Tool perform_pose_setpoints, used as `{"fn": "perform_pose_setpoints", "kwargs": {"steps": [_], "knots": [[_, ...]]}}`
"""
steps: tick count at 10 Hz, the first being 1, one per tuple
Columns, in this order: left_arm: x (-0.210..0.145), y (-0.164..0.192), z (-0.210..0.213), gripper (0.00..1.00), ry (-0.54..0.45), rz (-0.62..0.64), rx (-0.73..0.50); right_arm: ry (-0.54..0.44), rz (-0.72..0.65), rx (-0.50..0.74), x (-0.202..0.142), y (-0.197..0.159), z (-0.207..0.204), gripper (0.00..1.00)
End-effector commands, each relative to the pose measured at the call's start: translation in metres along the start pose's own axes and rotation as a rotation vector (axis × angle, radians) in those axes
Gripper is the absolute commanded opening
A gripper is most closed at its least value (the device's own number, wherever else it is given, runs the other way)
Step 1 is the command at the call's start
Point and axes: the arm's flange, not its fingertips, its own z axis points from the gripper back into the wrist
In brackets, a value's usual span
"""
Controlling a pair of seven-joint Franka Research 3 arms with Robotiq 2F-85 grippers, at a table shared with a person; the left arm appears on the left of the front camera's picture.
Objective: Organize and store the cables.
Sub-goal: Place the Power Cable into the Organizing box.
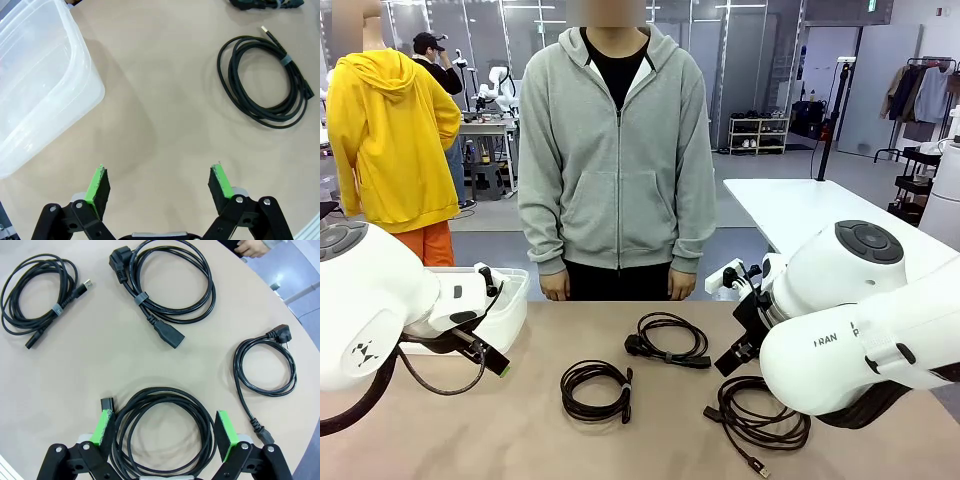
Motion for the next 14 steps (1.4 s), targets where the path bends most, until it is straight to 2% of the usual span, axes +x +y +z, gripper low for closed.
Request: {"fn": "perform_pose_setpoints", "kwargs": {"steps": [1,2,3,6,9,11,13,14], "knots": [[0.0,0.0,0.0,1.0,0.0,0.001,0.0,0.0,0.0,0.0,0.0,0.0,0.0,1.0],[0.0,0.0,0.0,1.0,0.0,0.0,0.0,-0.02,0.009,0.013,0.003,-0.005,0.008,1.0],[0.004,0.003,0.008,1.0,0.06,-0.023,-0.038,-0.046,0.052,0.06,0.004,-0.012,0.016,1.0],[0.024,0.028,0.059,1.0,0.036,-0.058,-0.184,-0.065,0.046,0.05,0.006,-0.04,0.056,1.0],[0.028,0.062,0.118,1.0,-0.053,-0.063,-0.23,-0.156,0.054,0.139,-0.004,-0.074,0.109,1.0],[0.006,0.089,0.162,1.0,-0.153,-0.123,-0.314,-0.234,0.069,0.178,-0.031,-0.099,0.152,1.0],[-0.02,0.119,0.2,1.0,-0.25,-0.151,-0.29,-0.309,0.092,0.144,-0.065,-0.125,0.196,1.0],[-0.036,0.132,0.216,1.0,-0.304,-0.176,-0.294,-0.346,0.071,0.167,-0.083,-0.141,0.214,1.0]]}}
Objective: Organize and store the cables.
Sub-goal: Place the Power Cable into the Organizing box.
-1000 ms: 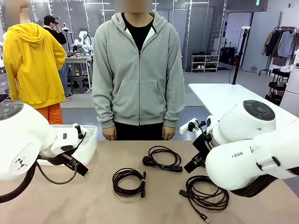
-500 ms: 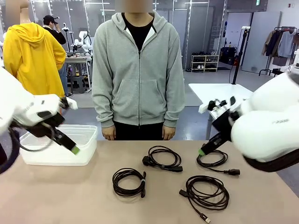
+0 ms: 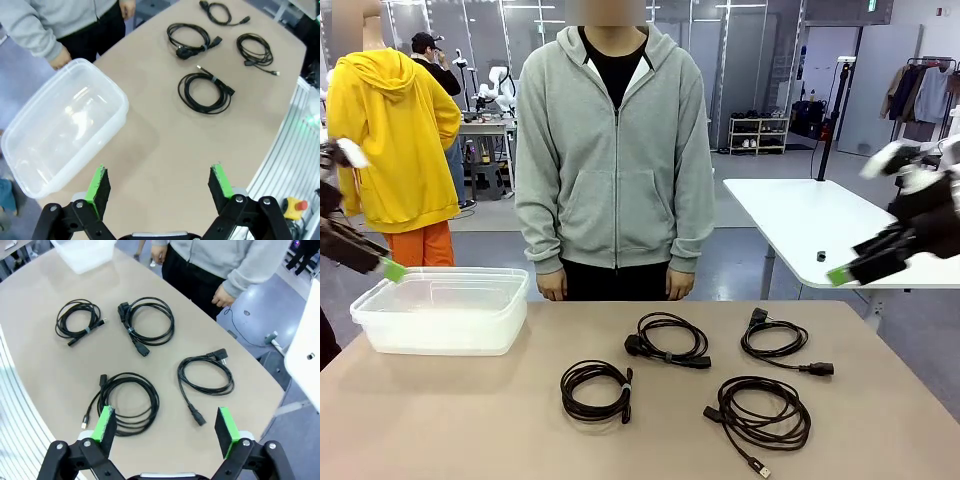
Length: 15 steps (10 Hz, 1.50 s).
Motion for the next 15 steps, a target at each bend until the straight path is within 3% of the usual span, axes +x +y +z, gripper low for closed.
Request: {"fn": "perform_pose_setpoints", "kwargs": {"steps": [1,6,11,12,15], "knots": [[-0.029,0.01,0.035,1.0,-0.07,-0.058,-0.021,-0.029,-0.007,0.027,-0.043,-0.01,0.037,1.0],[-0.078,0.032,0.121,1.0,-0.175,0.073,0.167,-0.05,-0.112,-0.077,-0.094,-0.023,0.1,1.0],[-0.084,0.037,0.126,1.0,-0.178,0.095,0.187,-0.095,-0.15,-0.104,-0.096,-0.024,0.104,1.0],[-0.084,0.037,0.126,1.0,-0.178,0.095,0.187,-0.065,-0.134,-0.106,-0.084,-0.041,0.117,1.0],[-0.084,0.037,0.126,1.0,-0.178,0.095,0.187,-0.065,-0.134,-0.106,-0.084,-0.041,0.117,1.0]]}}
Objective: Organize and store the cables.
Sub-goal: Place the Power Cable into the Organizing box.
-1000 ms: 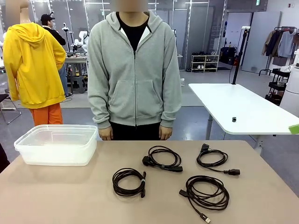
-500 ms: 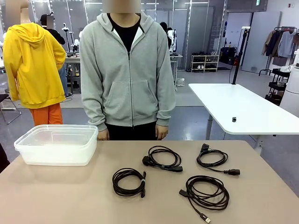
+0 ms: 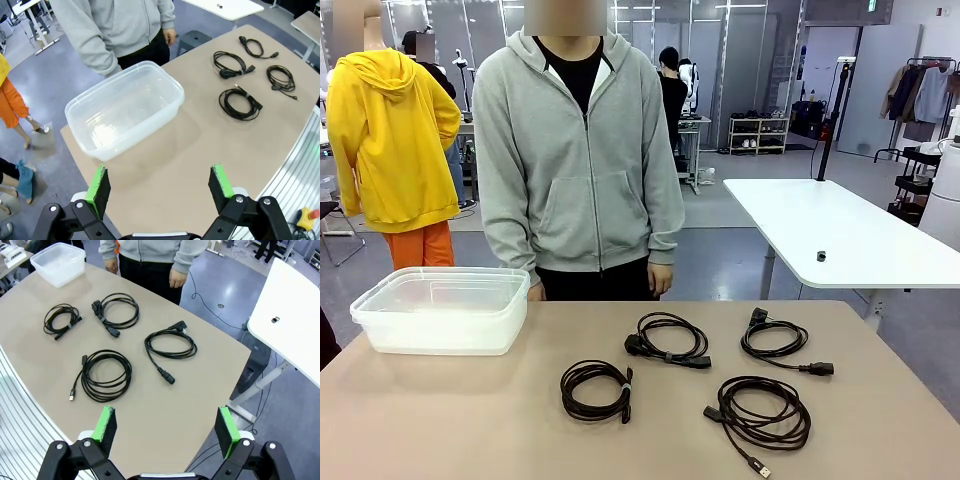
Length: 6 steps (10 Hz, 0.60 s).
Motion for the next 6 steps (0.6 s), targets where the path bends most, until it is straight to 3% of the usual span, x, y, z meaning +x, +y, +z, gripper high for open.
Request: {"fn": "perform_pose_setpoints", "kwargs": {"steps": [1,6], "knots": [[0.0007,0.0007,0.0012,1.0,-0.002,-0.004,0.001,0.003,0.004,-0.002,-0.0004,0.0,0.0005,1.0],[0.0007,0.0007,0.0012,1.0,-0.002,-0.004,0.001,0.003,0.004,-0.002,-0.0004,0.0,0.0005,1.0]]}}
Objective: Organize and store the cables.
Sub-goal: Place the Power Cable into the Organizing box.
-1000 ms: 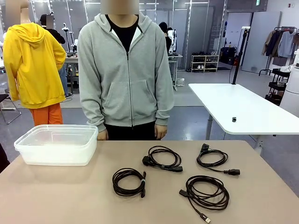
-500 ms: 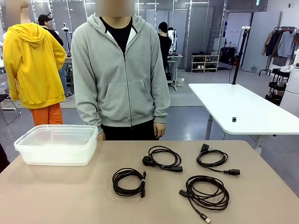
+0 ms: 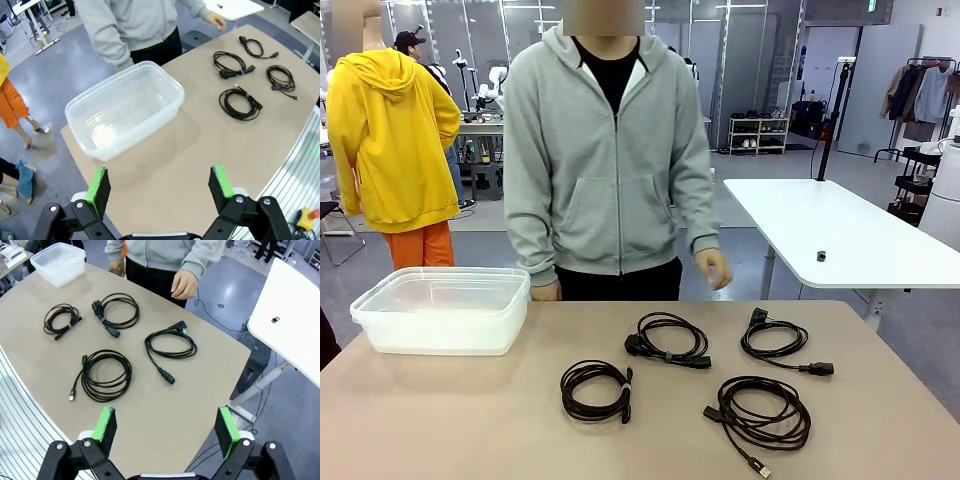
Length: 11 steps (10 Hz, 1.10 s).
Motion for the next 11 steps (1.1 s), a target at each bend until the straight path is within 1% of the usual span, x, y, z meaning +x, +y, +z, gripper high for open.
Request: {"fn": "perform_pose_setpoints", "kwargs": {"steps": [1,11], "knots": [[0.0007,0.0007,0.0011,1.0,-0.002,-0.004,0.001,0.003,0.004,-0.002,-0.0004,-0.0001,0.0005,1.0],[0.0007,0.0007,0.0011,1.0,-0.002,-0.004,0.001,0.003,0.004,-0.002,-0.0004,-0.0001,0.0005,1.0]]}}
